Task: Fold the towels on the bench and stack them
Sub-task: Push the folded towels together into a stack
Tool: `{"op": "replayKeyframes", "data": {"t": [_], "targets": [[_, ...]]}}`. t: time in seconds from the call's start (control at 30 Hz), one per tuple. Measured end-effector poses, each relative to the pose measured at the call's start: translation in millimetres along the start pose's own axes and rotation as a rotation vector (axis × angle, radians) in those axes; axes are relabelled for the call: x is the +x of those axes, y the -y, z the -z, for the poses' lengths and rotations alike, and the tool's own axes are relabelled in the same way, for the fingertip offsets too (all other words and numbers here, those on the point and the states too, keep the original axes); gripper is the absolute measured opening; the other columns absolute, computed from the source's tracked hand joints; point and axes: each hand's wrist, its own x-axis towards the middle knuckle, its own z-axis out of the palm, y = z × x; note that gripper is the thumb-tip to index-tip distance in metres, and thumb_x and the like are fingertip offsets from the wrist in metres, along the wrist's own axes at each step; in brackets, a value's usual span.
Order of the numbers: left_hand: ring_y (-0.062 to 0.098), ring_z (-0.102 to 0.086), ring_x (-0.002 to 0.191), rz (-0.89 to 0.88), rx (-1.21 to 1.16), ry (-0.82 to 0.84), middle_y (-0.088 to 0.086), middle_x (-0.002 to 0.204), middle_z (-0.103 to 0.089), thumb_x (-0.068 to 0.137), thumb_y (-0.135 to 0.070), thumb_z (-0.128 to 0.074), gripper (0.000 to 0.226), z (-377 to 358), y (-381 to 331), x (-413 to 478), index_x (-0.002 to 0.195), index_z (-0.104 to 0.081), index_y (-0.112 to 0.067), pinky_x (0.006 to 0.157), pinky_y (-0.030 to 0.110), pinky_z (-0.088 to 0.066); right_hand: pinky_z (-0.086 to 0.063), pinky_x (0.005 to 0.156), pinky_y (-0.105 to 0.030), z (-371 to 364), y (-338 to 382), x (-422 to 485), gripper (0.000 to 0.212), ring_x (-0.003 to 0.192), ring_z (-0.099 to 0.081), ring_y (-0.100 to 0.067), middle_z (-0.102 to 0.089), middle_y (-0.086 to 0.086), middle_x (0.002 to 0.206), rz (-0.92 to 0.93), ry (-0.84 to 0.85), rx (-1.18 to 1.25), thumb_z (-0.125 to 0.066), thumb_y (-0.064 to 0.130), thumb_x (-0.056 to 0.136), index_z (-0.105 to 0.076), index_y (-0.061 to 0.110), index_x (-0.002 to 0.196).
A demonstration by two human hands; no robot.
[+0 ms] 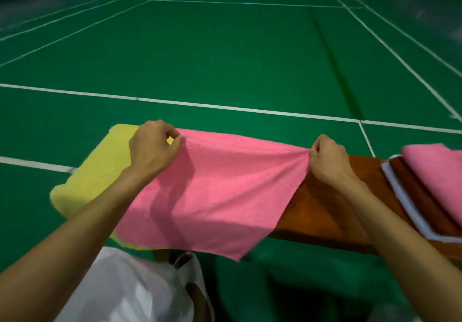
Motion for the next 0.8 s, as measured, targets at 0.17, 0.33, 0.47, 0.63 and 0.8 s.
{"op": "replayKeyframes", "data": {"t": [0.17,0.33,0.47,0.63,0.8], "targets": [[0.035,-0.069,0.095,-0.071,-0.078,0.091,0.005,0.094,-0.077,0.087,-0.035,-0.075,0.015,-49,-64,-15,0.089,-0.081,-0.021,0.072,0.041,-0.053,-0.04,0.08,-0.047,30,-58,-5,0.013,0.108,-0.057,-0.053,-0.06,-0.037,0.115,-0.188,-0.126,-0.033,-0.042,0.004,0.099,-0.046,0.0,0.111],[0.033,-0.069,0.086,-0.148,-0.101,0.166,0.003,0.084,-0.076,0.084,-0.034,-0.074,0.016,-95,-102,-35,0.081,-0.08,-0.019,0.066,0.039,-0.053,-0.046,0.088,-0.054,28,-96,-21,0.024,0.109,-0.058,-0.056,-0.058,-0.037,0.121,-0.259,-0.189,-0.097,-0.041,0.0,0.096,-0.041,-0.003,0.12],[0.026,-0.067,0.08,-0.108,-0.11,0.199,-0.002,0.081,-0.073,0.082,-0.037,-0.07,0.018,-120,-104,-55,0.077,-0.076,-0.022,0.066,0.041,-0.055,-0.047,0.081,-0.054,14,-121,-20,0.027,0.098,-0.06,-0.053,-0.06,-0.035,0.111,-0.104,-0.237,-0.238,-0.047,-0.006,0.087,-0.047,-0.007,0.114],[0.026,-0.061,0.083,-0.127,-0.009,0.163,0.0,0.08,-0.071,0.08,-0.03,-0.073,0.013,-124,-107,-56,0.073,-0.077,-0.019,0.061,0.035,-0.046,-0.042,0.08,-0.056,0,-142,-22,0.012,0.091,-0.053,-0.05,-0.056,-0.033,0.104,0.025,-0.281,-0.26,-0.052,-0.001,0.09,-0.049,-0.004,0.102],[0.025,-0.053,0.107,-0.241,-0.053,0.146,0.007,0.111,-0.066,0.089,-0.039,-0.067,0.032,-129,-113,-55,0.106,-0.071,-0.012,0.081,0.038,-0.046,-0.041,0.1,-0.052,3,-143,-26,0.046,0.115,-0.05,-0.043,-0.052,-0.026,0.125,0.063,-0.206,-0.083,-0.043,0.042,0.098,-0.05,0.001,0.117]]}}
